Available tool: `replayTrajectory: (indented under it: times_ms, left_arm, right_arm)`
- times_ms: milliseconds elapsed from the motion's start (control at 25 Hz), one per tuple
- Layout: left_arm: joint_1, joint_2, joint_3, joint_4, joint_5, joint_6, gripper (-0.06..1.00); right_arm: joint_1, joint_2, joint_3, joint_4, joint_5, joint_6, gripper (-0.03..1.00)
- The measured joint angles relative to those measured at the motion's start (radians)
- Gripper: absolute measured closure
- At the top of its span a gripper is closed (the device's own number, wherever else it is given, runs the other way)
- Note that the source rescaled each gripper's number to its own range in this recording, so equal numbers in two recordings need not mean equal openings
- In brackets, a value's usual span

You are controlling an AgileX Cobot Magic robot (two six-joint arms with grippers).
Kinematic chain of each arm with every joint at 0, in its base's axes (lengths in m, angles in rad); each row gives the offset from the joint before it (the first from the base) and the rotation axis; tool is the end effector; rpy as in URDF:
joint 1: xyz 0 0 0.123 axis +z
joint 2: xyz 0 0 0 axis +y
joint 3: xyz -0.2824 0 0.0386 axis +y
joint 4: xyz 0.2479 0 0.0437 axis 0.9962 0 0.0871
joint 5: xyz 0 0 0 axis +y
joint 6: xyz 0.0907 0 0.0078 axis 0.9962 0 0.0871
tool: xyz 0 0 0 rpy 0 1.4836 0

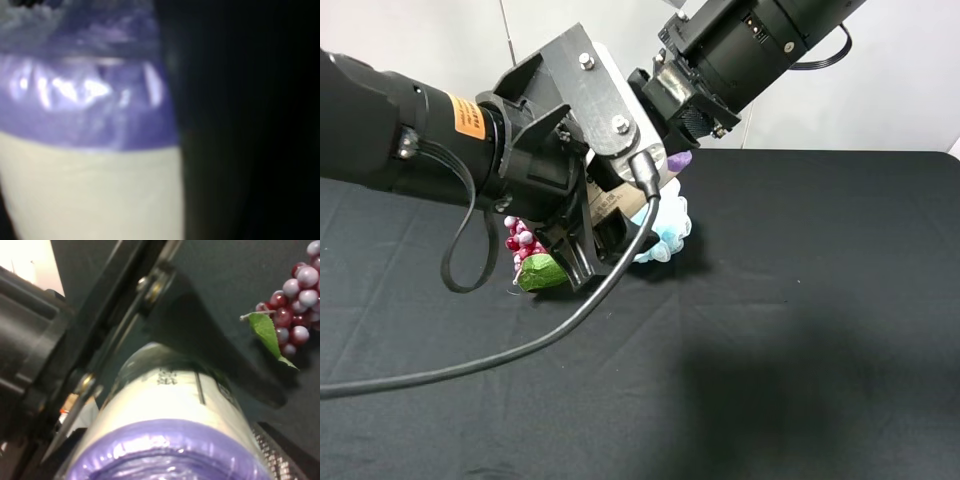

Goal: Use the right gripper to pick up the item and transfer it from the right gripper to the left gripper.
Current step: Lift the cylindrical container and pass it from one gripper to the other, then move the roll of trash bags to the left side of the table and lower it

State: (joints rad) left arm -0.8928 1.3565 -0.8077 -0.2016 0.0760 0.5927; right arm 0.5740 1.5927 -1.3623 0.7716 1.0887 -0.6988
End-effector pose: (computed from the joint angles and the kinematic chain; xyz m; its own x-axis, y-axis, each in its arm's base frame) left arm 0.1809 -0.2269 0.2685 0.0043 0.6032 -0.7976 0.8496 0.4184 0.3210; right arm 0.2461 0.2262 0.3271 -0.5321 -0.5984 -0.5990 -0.8463 0.3539 0.3981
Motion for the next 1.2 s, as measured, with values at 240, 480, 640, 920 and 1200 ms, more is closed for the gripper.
replayTrajectory:
  times_ms: [240,480,640,920,1200]
  left_arm:
    - [0.0,0.0,0.0,0.0,0.004,-0.003,0.94]
    - [0.0,0.0,0.0,0.0,0.005,-0.001,0.94]
    - [0.0,0.001,0.0,0.001,0.013,0.0,0.94]
    - [0.0,0.001,0.0,0.004,0.027,0.0,0.94]
    - [0.0,0.002,0.0,0.004,0.021,-0.001,0.94]
  right_arm:
    - [0.0,0.0,0.0,-0.006,0.009,0.006,0.95]
    - [0.004,0.0,0.0,-0.022,0.007,0.018,0.95]
    - [0.009,-0.007,0.0,-0.081,-0.019,0.069,0.42]
    - [0.009,-0.01,0.0,-0.141,-0.042,0.104,-0.01]
    - [0.009,-0.01,-0.058,-0.177,-0.031,0.107,-0.03]
